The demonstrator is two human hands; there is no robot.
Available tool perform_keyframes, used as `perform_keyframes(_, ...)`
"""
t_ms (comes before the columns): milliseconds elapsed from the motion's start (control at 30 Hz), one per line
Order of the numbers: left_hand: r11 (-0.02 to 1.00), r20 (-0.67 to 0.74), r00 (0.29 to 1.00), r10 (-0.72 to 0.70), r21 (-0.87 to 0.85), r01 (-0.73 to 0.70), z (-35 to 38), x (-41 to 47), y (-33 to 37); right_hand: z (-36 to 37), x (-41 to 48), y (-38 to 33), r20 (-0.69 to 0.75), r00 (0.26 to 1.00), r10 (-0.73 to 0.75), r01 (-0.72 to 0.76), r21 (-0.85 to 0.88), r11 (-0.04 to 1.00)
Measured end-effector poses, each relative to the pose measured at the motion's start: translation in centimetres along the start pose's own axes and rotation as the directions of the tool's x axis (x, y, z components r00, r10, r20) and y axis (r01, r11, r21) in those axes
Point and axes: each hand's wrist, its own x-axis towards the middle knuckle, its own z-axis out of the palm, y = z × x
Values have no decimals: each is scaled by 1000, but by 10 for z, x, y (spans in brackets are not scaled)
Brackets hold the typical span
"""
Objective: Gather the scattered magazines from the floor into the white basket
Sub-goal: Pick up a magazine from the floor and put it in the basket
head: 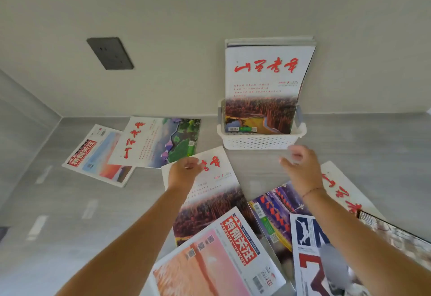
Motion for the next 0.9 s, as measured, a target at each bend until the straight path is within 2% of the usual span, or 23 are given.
perform_keyframes(100, 999, 78, 996, -41, 28, 39, -9, -33, -34, 14, -56, 17, 101, 994, 40, -39, -7, 999)
perform_keyframes(200, 995, 82, 996, -38, 95, 30, -15, -61, -58, 26, -94, 29, 210, 974, 89, -98, 34, 995)
perform_keyframes(267, 993, 94, 994, -48, 112, 37, -16, -76, -70, 30, -113, 34, 252, 964, 79, -88, 25, 996)
perform_keyframes(333, 987, 138, 989, -54, 158, 32, -17, -91, -79, 30, -129, 37, 247, 967, 68, -75, 21, 997)
perform_keyframes(533, 921, 235, 972, 26, 372, -114, -23, -117, -93, 21, -169, 37, 200, 973, 114, -125, 38, 991)
perform_keyframes(767, 883, 286, 956, 65, 430, -189, -33, -129, -96, 25, -258, 47, 119, 936, 331, -340, 72, 938)
perform_keyframes(900, 888, 330, 942, 57, 414, -199, -37, -137, -99, 40, -290, 53, 140, 863, 485, -502, 133, 855)
